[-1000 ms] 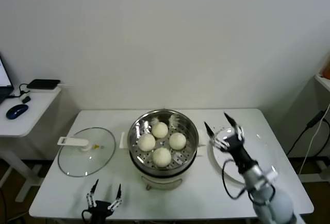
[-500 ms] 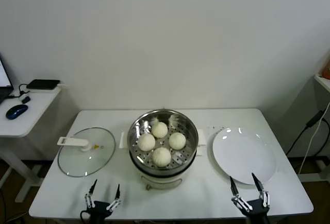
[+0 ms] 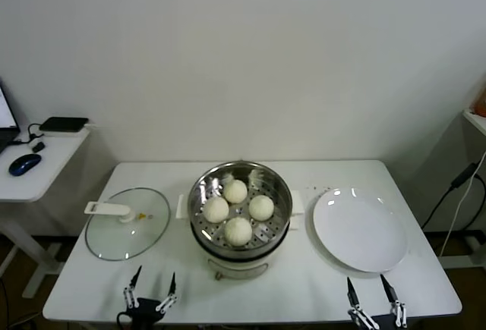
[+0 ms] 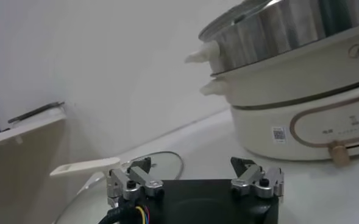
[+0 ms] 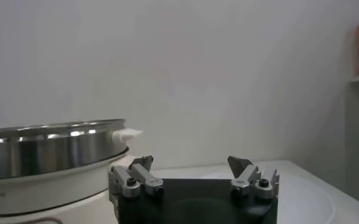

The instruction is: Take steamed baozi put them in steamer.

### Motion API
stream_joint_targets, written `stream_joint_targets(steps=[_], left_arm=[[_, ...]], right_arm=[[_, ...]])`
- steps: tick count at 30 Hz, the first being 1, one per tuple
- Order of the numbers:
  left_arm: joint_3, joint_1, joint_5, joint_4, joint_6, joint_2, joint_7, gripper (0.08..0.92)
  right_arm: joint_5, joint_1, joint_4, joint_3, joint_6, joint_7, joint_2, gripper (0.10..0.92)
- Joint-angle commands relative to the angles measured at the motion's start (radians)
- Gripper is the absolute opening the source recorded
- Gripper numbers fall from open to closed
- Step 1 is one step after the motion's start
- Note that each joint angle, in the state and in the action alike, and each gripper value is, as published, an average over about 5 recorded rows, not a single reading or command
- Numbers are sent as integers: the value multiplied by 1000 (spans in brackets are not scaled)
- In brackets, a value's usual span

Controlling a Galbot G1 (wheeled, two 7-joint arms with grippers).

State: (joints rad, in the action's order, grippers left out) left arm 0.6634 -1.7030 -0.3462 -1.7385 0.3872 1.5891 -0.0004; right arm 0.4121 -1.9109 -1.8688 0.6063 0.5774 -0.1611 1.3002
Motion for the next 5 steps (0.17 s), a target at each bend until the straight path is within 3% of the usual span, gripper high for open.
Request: stream_joint_targets(steps=[1,5], left_arm=[[-1,3,1,-4,-4,0,1,823],[-3,5,0,-3,-6,0,2,823]], right_arm=[[-7,-29,-2,8,17,-2,23,823],[-8,-31,-2,9,17,-1,24,823]])
